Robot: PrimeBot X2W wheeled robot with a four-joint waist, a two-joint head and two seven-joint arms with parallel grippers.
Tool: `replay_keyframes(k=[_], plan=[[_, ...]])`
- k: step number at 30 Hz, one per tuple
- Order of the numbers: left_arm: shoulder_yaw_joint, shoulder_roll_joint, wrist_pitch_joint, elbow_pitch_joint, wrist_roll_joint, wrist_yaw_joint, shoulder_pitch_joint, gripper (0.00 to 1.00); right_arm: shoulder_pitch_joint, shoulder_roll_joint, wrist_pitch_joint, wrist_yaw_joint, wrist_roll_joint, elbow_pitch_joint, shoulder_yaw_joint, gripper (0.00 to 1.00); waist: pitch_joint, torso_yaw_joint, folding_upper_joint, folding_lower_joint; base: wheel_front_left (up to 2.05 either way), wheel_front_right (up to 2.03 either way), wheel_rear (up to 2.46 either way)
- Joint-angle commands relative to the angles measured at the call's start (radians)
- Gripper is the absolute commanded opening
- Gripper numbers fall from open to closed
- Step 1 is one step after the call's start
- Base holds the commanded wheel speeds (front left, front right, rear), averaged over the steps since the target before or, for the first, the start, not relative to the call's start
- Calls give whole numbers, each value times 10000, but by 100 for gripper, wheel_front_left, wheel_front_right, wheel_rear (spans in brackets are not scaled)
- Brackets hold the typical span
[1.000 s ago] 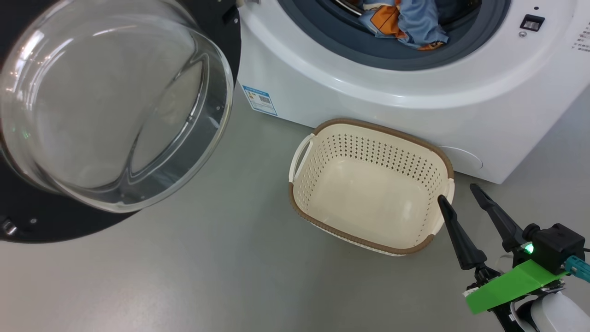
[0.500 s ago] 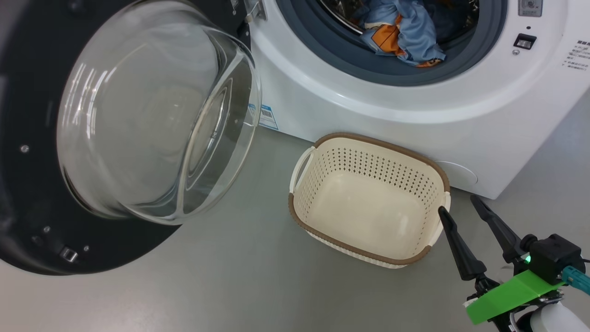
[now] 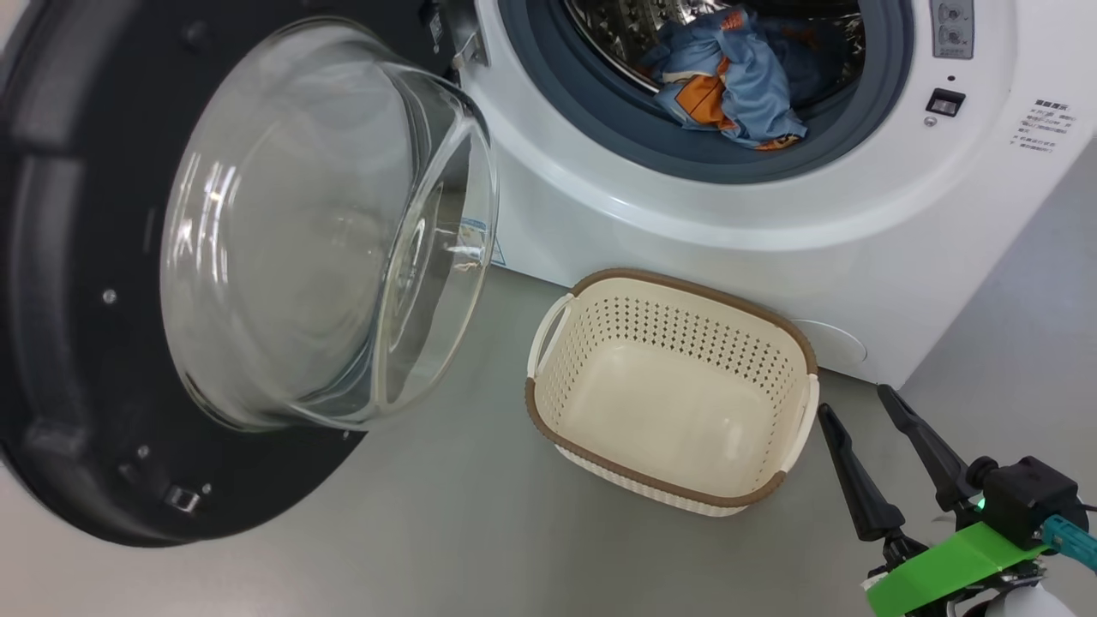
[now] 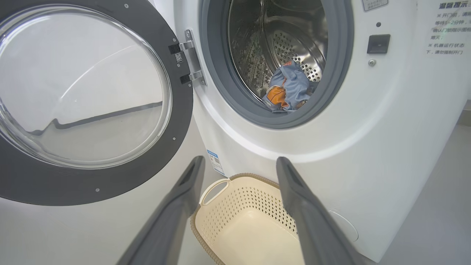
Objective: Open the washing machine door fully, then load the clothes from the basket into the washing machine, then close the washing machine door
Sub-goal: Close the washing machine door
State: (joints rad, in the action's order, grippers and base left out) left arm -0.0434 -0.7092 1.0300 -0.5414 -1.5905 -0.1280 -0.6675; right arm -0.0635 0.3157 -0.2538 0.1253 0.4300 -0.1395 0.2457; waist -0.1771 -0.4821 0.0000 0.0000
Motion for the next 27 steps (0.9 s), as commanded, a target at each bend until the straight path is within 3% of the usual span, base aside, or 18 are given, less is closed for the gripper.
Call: replay_keyframes(k=[1, 17, 27], plan=[[265, -536, 215, 530, -106, -27, -13, 0, 100, 35, -80, 54, -107, 223, 69, 100, 87, 78, 0, 0, 0, 0, 0], [119, -30, 1161, 2909, -407, -27, 403, 0, 346, -243, -80, 54, -148, 248, -225, 100, 457, 915, 0, 0, 0, 0, 0], [-184, 779, 1315, 4065, -225, -27, 308, 0, 454, -426, -80, 54, -164, 302, -463, 100, 511, 1867, 0, 0, 0, 0, 0]])
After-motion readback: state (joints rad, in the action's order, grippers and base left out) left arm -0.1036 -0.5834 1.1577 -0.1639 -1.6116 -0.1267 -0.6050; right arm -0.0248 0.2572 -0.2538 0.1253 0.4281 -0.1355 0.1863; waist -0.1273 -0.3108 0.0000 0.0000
